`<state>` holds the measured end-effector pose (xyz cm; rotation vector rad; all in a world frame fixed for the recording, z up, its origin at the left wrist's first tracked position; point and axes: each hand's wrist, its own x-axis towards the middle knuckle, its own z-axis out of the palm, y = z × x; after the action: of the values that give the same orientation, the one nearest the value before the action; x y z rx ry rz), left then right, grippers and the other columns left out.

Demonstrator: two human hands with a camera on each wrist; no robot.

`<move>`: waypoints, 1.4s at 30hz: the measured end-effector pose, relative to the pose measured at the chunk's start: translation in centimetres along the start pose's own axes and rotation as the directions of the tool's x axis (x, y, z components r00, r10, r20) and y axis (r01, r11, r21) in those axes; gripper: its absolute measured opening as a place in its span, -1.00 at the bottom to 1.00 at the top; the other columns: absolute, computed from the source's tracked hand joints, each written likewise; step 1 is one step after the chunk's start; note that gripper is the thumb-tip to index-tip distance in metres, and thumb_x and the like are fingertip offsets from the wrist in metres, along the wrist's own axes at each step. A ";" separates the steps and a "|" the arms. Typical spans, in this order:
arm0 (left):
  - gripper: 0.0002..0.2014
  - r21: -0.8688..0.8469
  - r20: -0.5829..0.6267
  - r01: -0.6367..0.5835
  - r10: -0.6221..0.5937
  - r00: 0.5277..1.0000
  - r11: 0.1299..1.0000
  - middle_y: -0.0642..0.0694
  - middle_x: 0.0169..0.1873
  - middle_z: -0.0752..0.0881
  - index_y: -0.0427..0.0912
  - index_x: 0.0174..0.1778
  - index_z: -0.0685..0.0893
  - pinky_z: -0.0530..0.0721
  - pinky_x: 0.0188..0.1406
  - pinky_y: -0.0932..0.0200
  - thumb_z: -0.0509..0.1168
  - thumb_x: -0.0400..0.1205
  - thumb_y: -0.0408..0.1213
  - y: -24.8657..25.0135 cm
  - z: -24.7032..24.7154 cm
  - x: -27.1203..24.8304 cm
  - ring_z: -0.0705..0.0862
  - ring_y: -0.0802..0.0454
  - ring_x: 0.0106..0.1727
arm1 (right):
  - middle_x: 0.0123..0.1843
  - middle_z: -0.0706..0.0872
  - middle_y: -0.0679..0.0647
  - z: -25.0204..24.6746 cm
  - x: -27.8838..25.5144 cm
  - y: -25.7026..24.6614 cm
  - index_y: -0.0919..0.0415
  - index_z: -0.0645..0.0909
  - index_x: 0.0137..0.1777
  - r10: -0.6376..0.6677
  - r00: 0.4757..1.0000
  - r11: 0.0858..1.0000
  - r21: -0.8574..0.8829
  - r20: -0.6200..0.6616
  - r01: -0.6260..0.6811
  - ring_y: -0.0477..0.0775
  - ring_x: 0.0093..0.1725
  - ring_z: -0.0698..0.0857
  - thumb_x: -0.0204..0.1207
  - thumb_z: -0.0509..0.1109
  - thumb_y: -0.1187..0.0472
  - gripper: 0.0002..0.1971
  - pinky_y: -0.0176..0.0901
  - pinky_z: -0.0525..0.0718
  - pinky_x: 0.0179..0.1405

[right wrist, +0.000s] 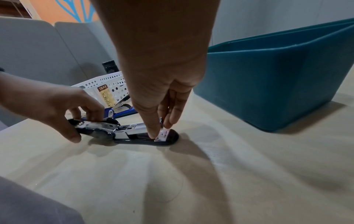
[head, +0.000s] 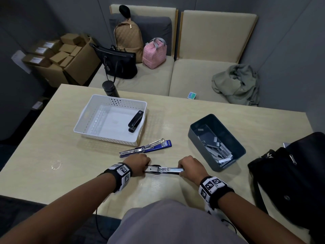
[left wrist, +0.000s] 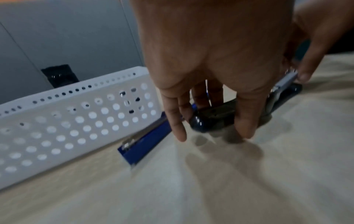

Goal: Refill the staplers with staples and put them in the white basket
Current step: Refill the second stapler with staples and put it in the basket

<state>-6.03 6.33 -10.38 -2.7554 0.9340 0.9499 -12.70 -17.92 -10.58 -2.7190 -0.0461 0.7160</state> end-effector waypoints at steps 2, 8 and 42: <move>-0.79 0.018 -0.040 -0.029 0.030 0.999 0.999 -0.12 0.07 0.71 -0.12 0.00 0.65 0.59 -0.11 0.04 0.41 0.49 -0.21 0.0 -1.0 -0.2 0.70 -0.18 0.10 | 0.09 0.72 0.12 0.1 0.0 0.3 0.08 0.69 0.12 0.006 1.000 0.999 0.033 -0.014 -0.006 0.18 0.04 0.70 0.41 0.48 0.22 -0.73 -0.13 0.59 -0.09; -0.73 0.092 -0.143 -0.151 0.163 0.976 0.984 -0.08 -0.01 0.69 -0.13 -0.02 0.72 0.46 -0.29 0.09 0.43 0.50 -0.03 1.4 -4.2 0.2 0.70 -0.12 -0.03 | 0.06 0.72 0.09 0.0 -0.1 0.5 0.00 0.60 0.28 0.010 0.999 0.995 0.103 -0.038 -0.006 0.12 0.02 0.70 0.40 0.49 0.22 -0.57 -0.19 0.54 -0.17; -0.58 -0.807 -0.326 -0.063 -0.355 0.876 0.587 -0.16 -0.19 0.66 -0.20 0.20 0.37 0.58 -0.30 0.10 0.18 0.74 0.11 -6.3 -14.3 1.5 0.62 -0.05 -0.30 | 0.07 0.62 -0.09 -2.1 2.2 0.5 -0.13 0.49 0.29 0.012 0.996 0.906 0.422 -0.084 0.025 -0.14 -0.13 0.65 0.40 0.41 0.13 -0.56 -0.10 0.73 0.01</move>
<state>6.19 6.90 -0.49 -3.8963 0.2485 0.8274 -9.74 -18.78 -10.06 -2.3250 0.1087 0.5330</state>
